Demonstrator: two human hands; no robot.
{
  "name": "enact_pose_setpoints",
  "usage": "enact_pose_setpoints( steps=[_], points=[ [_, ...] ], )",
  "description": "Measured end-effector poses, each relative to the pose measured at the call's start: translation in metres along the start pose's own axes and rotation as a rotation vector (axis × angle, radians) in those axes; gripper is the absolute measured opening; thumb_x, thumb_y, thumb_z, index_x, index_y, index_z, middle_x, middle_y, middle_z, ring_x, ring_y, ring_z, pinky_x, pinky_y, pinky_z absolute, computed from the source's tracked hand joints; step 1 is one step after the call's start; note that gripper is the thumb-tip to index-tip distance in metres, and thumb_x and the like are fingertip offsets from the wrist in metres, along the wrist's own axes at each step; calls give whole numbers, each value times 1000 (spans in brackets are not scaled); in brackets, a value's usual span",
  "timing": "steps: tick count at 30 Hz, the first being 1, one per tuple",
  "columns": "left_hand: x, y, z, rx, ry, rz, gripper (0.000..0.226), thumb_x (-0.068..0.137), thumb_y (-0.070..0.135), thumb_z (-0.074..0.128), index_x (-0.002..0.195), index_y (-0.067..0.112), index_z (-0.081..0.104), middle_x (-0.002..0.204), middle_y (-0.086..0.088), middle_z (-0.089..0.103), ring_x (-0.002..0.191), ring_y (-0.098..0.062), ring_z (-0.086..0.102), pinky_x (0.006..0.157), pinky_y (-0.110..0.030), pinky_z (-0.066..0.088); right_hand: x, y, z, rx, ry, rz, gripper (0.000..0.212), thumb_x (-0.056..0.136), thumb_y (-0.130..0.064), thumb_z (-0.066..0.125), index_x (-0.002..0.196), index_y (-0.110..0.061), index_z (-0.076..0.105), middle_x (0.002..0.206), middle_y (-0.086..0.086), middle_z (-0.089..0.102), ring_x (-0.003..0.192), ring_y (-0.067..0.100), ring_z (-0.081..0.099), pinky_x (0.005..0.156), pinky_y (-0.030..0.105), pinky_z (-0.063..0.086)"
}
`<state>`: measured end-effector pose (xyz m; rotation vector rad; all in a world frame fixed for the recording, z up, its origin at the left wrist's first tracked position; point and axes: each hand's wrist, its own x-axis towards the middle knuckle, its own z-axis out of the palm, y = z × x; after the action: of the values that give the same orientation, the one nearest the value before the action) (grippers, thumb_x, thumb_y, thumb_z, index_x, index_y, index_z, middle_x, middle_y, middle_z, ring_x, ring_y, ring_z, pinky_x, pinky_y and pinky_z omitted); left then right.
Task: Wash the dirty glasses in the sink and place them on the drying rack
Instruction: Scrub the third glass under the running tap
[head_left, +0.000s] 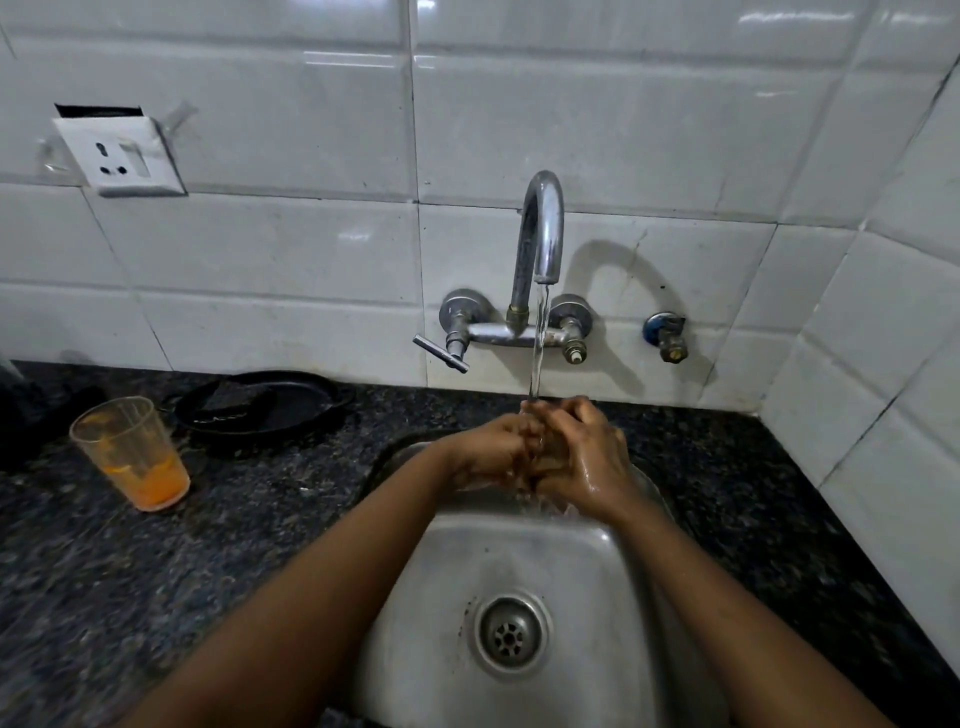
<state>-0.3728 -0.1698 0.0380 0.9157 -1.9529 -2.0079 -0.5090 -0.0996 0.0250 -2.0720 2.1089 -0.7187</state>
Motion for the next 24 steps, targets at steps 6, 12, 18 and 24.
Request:
enact_pose_setpoints(
  steps=[6, 12, 18, 24],
  points=[
    [3, -2, 13, -366, 296, 104, 37, 96, 34, 35, 101, 10, 62, 88, -7, 68, 86, -22, 64, 84, -39, 49, 12, -19, -11, -286, 57, 82, 71, 74, -49, 67, 136, -33, 36, 133, 7, 38, 124, 24, 35, 101, 47, 29],
    [18, -22, 36, -488, 532, 210, 46, 101, 36, 26, 111, 7, 59, 108, -15, 67, 99, -26, 64, 75, -34, 55, 14, -33, -11, -611, -82, -41, 61, 79, -33, 66, 133, -22, 38, 138, 9, 34, 126, 27, 33, 100, 47, 29],
    [26, -32, 29, -523, 621, 128, 39, 97, 38, 38, 74, 12, 57, 60, -5, 60, 52, -14, 56, 50, -24, 46, 12, -16, -31, -412, -374, 104, 65, 65, -38, 78, 118, -18, 46, 117, 5, 57, 103, 25, 56, 82, 37, 46],
    [26, -22, 21, -540, 689, 188, 40, 87, 39, 58, 56, 15, 50, 39, 3, 46, 37, -9, 40, 44, -22, 37, -8, 2, -35, 829, -569, 476, 62, 73, -10, 76, 123, -13, 40, 115, 14, 59, 84, 24, 67, 75, 45, 59]
  ],
)
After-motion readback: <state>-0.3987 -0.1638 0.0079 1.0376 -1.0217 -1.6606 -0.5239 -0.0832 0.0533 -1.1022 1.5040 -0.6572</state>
